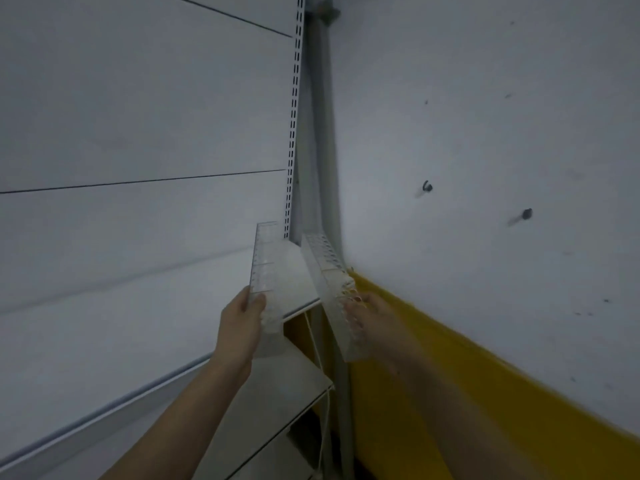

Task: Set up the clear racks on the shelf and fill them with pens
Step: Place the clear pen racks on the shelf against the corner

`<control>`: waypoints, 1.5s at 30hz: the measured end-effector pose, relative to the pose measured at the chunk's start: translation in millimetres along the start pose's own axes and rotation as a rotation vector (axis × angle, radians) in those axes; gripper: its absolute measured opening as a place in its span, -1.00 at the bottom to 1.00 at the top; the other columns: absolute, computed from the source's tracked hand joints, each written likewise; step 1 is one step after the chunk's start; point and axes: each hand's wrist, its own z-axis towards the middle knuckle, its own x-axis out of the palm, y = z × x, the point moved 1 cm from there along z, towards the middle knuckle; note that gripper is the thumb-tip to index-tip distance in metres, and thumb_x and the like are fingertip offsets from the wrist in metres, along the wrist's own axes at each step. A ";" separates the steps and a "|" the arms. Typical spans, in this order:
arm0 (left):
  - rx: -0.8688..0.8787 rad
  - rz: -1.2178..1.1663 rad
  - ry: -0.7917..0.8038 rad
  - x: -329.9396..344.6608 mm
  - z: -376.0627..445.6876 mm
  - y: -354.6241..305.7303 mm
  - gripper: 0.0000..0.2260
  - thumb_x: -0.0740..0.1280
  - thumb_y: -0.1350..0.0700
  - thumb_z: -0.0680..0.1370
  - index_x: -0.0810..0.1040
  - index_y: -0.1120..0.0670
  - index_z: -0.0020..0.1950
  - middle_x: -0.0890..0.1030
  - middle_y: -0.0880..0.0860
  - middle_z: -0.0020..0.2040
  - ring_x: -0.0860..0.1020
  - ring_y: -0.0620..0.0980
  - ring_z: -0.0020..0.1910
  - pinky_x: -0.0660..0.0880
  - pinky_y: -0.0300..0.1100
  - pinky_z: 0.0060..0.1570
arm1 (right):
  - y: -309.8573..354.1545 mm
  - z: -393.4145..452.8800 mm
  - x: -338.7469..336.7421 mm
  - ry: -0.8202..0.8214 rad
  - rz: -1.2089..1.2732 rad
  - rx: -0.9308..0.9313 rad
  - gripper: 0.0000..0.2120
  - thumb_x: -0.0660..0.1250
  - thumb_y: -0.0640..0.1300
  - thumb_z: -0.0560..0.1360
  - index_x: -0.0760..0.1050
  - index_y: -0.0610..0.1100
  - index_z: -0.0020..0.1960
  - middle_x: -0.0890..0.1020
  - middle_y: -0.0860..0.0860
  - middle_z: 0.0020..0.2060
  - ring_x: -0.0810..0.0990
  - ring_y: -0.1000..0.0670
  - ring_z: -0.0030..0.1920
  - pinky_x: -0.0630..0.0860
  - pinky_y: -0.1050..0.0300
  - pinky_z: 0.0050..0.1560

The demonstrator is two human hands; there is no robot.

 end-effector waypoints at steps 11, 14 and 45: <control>-0.031 0.147 -0.365 71.7 45.1 27.0 -0.77 0.14 0.20 0.67 0.60 0.07 0.13 0.65 0.00 0.01 0.60 -0.05 -0.03 0.48 -0.26 -0.17 | -8.2 144.1 20.4 0.362 -0.017 -0.038 -0.85 0.30 -0.01 0.60 0.49 -0.04 0.13 0.59 0.08 0.00 0.53 0.15 -0.04 0.43 0.27 -0.13; -0.049 0.200 -0.454 94.3 55.9 27.1 -0.76 0.13 0.22 0.66 0.59 0.13 0.10 0.65 0.08 0.00 0.59 -0.02 -0.07 0.48 -0.23 -0.20 | -11.6 167.3 21.0 0.468 -0.038 -0.054 -0.85 0.29 0.01 0.60 0.48 0.00 0.13 0.58 0.10 -0.01 0.53 0.15 -0.02 0.45 0.23 -0.08; 0.148 1.178 0.266 81.1 185.1 19.1 -0.53 -0.21 -0.09 0.70 0.20 -0.10 0.57 0.13 -0.05 0.61 -0.01 -0.12 0.59 -0.13 -0.05 0.56 | 10.7 184.1 50.0 0.410 -1.036 -0.501 -0.21 0.22 0.22 0.56 0.04 -0.21 0.58 0.09 -0.21 0.56 0.04 -0.25 0.55 0.07 -0.22 0.50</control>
